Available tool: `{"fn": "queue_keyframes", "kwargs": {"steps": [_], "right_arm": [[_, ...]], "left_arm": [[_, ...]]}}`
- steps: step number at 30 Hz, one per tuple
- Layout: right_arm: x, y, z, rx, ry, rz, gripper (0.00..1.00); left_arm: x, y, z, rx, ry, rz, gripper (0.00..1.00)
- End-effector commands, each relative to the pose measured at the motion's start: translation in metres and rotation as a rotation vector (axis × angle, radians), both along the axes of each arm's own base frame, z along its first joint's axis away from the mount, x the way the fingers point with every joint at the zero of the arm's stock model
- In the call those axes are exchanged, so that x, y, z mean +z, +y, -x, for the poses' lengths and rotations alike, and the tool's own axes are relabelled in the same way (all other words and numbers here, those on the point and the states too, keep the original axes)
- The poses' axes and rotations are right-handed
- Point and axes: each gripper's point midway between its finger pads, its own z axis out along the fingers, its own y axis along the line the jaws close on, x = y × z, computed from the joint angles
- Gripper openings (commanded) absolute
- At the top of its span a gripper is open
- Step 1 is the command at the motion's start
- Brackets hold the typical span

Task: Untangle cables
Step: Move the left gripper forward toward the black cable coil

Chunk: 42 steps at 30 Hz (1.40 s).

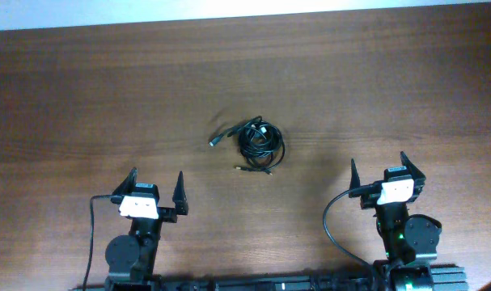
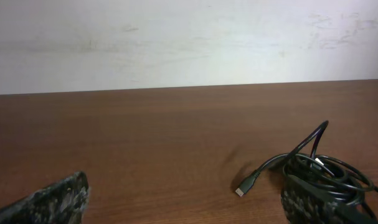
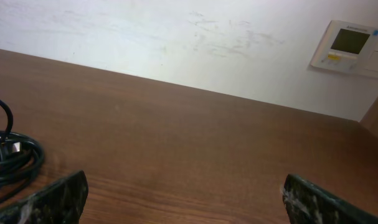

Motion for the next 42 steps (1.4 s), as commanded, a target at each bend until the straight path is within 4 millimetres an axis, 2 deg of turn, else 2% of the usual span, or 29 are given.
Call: {"fn": "queue_keyframes", "kwargs": {"steps": [1,33,42], "right_arm": [[-0.0047,-0.0016,-0.0002,-0.011,0.015,-0.003,0.98],[-0.0047,-0.0016,-0.0002,-0.011,0.015,-0.003,0.98],[-0.0047,-0.0016,-0.0002,-0.011,0.015,-0.003,0.98]], "left_arm": [[-0.0009,-0.0026,0.0007,-0.018,0.001,-0.011,0.99],[-0.0008,-0.0027,0.0007,-0.019,0.000,-0.010,0.99],[0.0066,-0.0023,0.0043,-0.014,0.052,0.039,0.99]]}}
